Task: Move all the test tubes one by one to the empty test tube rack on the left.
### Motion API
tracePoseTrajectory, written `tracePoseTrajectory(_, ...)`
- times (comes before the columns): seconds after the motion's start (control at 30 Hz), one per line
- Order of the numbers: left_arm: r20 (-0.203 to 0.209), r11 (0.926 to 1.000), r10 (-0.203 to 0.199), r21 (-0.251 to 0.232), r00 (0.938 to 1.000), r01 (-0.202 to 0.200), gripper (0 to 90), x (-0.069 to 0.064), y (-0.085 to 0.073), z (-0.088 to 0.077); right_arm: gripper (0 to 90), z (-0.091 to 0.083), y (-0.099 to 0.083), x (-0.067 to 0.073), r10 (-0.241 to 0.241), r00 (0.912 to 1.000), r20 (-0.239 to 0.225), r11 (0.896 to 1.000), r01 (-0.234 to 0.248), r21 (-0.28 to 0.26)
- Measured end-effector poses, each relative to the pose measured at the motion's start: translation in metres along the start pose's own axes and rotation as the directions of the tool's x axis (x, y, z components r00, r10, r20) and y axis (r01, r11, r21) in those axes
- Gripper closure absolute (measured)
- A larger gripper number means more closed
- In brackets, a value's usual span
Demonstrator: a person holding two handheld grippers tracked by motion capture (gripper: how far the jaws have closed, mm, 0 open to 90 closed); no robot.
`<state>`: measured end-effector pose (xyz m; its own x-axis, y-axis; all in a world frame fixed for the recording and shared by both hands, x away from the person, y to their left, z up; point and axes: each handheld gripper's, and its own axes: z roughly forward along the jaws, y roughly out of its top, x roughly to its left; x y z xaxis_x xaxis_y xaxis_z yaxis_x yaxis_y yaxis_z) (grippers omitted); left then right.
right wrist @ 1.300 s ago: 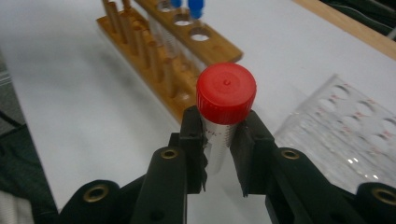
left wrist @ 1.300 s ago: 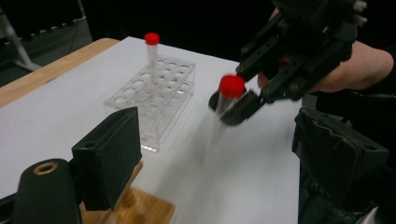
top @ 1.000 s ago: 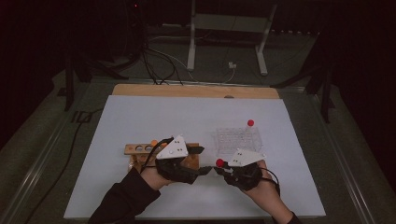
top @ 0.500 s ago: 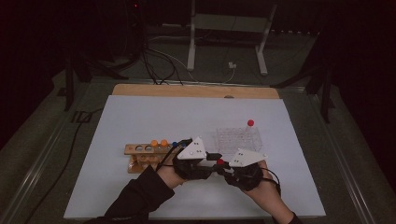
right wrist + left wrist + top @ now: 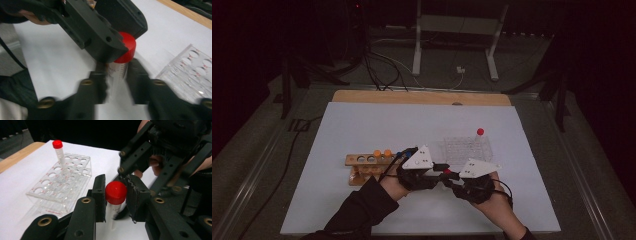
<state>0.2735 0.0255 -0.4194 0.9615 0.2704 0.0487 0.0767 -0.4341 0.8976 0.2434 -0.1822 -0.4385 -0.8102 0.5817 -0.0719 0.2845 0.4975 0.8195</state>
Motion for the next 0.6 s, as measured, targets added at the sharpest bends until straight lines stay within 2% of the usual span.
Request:
tracePoseTrajectory(0.17,-0.018,1.0,-0.003,-0.002,0.9998,0.003,71.6,0.003,0.002,-0.009,48.1,-0.007,-0.001,-0.004,0.019,0.9998,0.005,0.999,-0.018,-0.038)
tracePoseTrajectory(0.3,-0.044,1.0,0.004,0.002,0.999,-0.004,71.5,0.005,0.003,-0.02,41.9,-0.012,-0.002,-0.009,0.032,0.9994,0.016,0.998,-0.031,-0.051)
tracePoseTrajectory(0.33,-0.044,1.0,0.003,0.005,0.999,-0.003,71.6,0.006,0.003,-0.023,37.5,-0.015,-0.004,-0.013,0.043,0.9986,0.029,0.997,-0.041,-0.063)
tracePoseTrajectory(0.37,-0.049,1.0,0.005,0.004,0.9988,-0.004,71.6,0.006,0.003,-0.025,37.5,-0.015,-0.004,-0.013,0.043,0.9986,0.029,0.997,-0.041,-0.063)
tracePoseTrajectory(0.4,-0.052,1.0,0.004,0.004,0.9987,-0.004,71.5,0.006,0.003,-0.029,36.2,-0.018,-0.005,-0.016,0.052,0.9975,0.048,0.996,-0.048,-0.07)
tracePoseTrajectory(0.43,-0.054,1.0,0.004,0.008,0.9985,-0.004,71.6,0.006,0.002,-0.031,31.2,-0.019,-0.005,-0.018,0.064,0.9964,0.057,0.995,-0.059,-0.078)
tracePoseTrajectory(0.53,-0.07,0.9998,0.004,0.019,0.9975,-0.002,71.6,0.006,0.001,-0.04,26.7,-0.021,-0.006,-0.021,0.073,0.9943,0.079,0.994,-0.066,-0.084)
tracePoseTrajectory(0.6,-0.08,0.9996,0.005,0.028,0.9968,-0.002,71.6,0.007,0.0,-0.046,19.5,-0.021,-0.008,-0.026,0.096,0.9899,0.105,0.992,-0.086,-0.096)
